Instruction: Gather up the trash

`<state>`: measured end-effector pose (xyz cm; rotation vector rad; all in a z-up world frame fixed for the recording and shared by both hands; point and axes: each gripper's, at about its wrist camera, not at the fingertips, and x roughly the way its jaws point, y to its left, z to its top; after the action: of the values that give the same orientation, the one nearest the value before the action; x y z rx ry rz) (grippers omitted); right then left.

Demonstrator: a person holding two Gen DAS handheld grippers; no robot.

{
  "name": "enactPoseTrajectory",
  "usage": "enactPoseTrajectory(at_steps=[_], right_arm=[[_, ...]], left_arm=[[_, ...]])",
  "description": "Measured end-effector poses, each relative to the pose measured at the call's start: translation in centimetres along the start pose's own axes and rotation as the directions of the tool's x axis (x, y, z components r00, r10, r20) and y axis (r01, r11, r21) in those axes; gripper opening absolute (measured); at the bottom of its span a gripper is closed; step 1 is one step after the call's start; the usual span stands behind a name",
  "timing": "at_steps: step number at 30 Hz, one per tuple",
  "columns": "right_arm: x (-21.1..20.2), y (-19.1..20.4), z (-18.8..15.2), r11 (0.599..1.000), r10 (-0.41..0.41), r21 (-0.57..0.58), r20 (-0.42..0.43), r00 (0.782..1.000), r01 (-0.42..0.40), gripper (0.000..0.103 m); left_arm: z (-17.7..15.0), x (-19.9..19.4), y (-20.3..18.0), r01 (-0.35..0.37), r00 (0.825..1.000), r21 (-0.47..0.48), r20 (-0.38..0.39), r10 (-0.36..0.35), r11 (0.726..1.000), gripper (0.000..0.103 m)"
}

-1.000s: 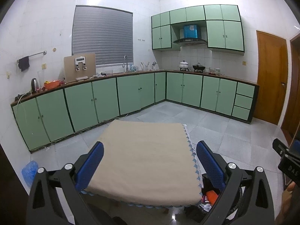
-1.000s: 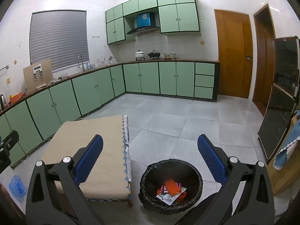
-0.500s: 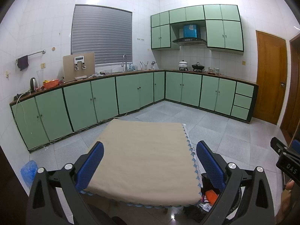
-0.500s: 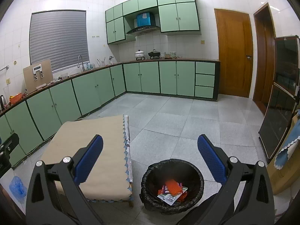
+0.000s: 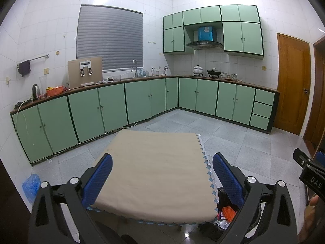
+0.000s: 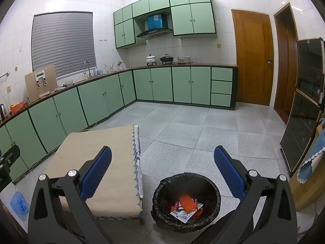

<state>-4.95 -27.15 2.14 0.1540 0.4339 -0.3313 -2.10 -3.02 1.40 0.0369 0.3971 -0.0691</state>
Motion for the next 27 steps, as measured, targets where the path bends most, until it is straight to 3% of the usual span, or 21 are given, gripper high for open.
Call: enactPoseTrajectory(at_steps=[27], right_arm=[[0.36, -0.27, 0.19, 1.000, -0.003, -0.003, 0.006, 1.000, 0.003, 0.098]], left_arm=[[0.30, 0.10, -0.55, 0.010, 1.000, 0.000, 0.005, -0.010, 1.000, 0.097]])
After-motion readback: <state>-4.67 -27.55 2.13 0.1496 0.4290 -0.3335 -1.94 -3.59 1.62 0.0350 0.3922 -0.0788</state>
